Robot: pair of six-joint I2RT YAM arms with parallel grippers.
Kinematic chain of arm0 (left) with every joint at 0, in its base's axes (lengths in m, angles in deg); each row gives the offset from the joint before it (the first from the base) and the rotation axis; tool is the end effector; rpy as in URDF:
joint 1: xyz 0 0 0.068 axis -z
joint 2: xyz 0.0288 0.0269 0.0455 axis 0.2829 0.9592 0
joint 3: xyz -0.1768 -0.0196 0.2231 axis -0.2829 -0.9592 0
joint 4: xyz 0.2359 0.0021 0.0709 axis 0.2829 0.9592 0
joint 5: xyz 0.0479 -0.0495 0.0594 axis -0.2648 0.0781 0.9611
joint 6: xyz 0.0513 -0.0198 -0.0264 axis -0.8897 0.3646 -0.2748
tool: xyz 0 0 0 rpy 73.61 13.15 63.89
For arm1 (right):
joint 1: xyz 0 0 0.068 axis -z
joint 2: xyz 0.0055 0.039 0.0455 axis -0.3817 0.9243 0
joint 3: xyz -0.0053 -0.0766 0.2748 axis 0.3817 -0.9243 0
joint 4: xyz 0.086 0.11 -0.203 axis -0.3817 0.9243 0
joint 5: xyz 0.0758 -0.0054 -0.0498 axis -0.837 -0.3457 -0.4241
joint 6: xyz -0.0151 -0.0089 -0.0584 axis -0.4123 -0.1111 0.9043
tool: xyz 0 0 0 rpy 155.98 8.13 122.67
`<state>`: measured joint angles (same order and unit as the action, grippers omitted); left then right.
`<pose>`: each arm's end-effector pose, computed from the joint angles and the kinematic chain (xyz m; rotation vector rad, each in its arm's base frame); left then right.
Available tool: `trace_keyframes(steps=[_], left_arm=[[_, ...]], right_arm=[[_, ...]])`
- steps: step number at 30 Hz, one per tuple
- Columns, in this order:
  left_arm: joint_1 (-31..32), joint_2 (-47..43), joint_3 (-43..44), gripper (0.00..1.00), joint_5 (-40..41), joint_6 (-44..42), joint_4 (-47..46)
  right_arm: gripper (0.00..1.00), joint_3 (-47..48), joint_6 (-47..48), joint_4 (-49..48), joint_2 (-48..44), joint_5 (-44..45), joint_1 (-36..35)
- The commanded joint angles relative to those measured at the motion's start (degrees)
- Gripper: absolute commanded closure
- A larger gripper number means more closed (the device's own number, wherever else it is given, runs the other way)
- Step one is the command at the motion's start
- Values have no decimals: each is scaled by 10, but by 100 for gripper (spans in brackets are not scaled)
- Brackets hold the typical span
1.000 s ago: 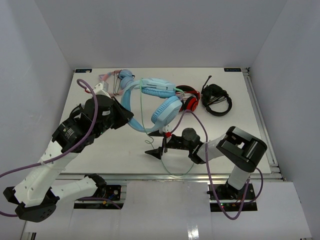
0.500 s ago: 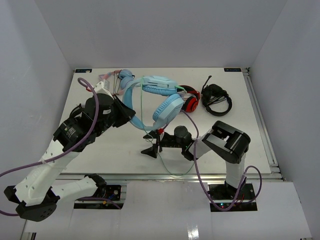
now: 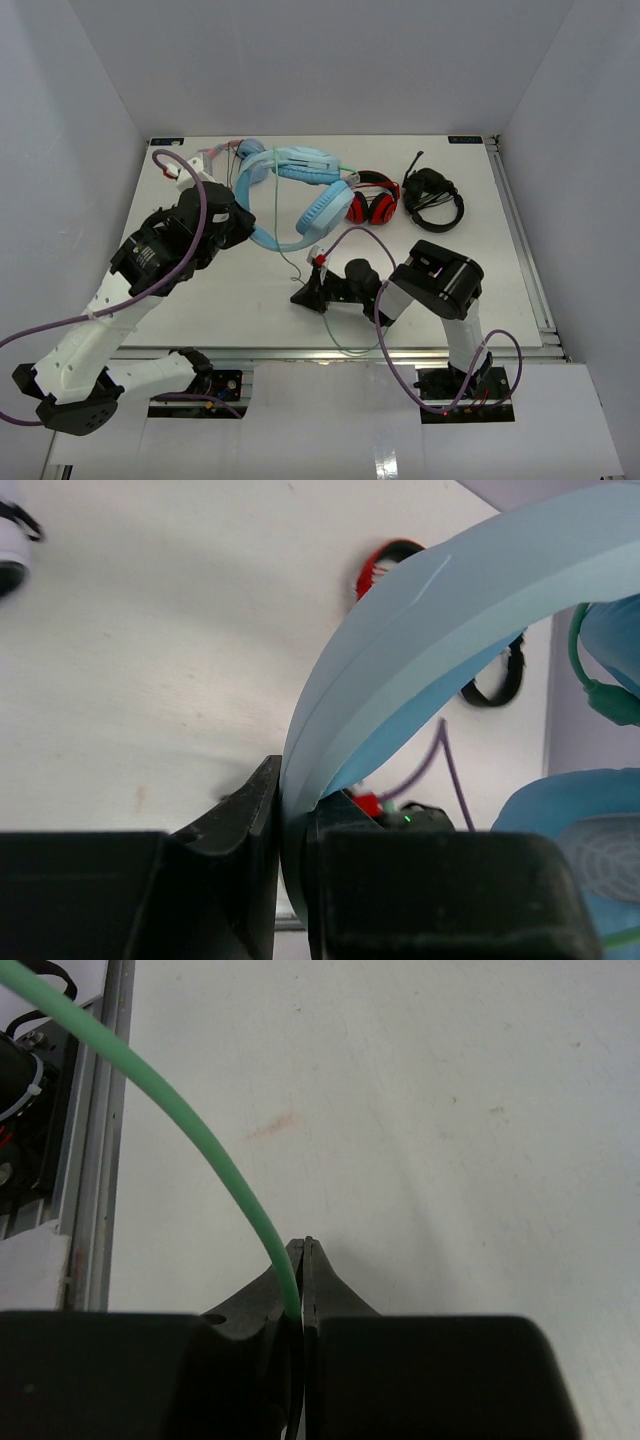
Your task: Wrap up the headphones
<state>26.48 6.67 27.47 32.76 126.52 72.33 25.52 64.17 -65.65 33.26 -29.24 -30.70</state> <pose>0.1329 -0.0952 0.4340 -0.4297 2.1051 -0.4594 0.1933 0.2915 0.1305 -0.9651 1.5702 1.2242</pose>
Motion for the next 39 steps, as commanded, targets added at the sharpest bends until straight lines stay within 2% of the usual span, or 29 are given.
trace_keyframes(steps=[1, 4, 8, 15, 23, 27, 33, 37, 39], left_arm=[[0, 1, 81, 100, 159, -2, 34], [-1, 36, 165, 100, 174, -9, 82], [0, 56, 234, 100, 194, -14, 128], [-1, 21, 214, 100, 170, -27, 104], [-1, 28, 227, 100, 260, -28, 151], [0, 21, 220, 100, 259, -29, 147], [0, -4, 216, 100, 192, -52, 117], [-1, -61, 125, 100, 25, -119, 1], [-1, -84, 89, 100, -50, -121, -22]], right_arm=[[92, -43, 3, -336, -56, 22, 0], [92, -66, 14, -336, -61, 65, 1], [92, -74, 20, -336, -56, 132, 7], [92, -57, -2, -336, -40, 144, 15], [92, -85, 19, -336, -64, 181, 15], [92, -89, 20, -336, -71, 180, 15], [92, -85, 21, -336, -55, 197, 21], [92, -74, 16, -336, -51, 189, 25], [92, -74, 18, -336, -61, 192, 27]])
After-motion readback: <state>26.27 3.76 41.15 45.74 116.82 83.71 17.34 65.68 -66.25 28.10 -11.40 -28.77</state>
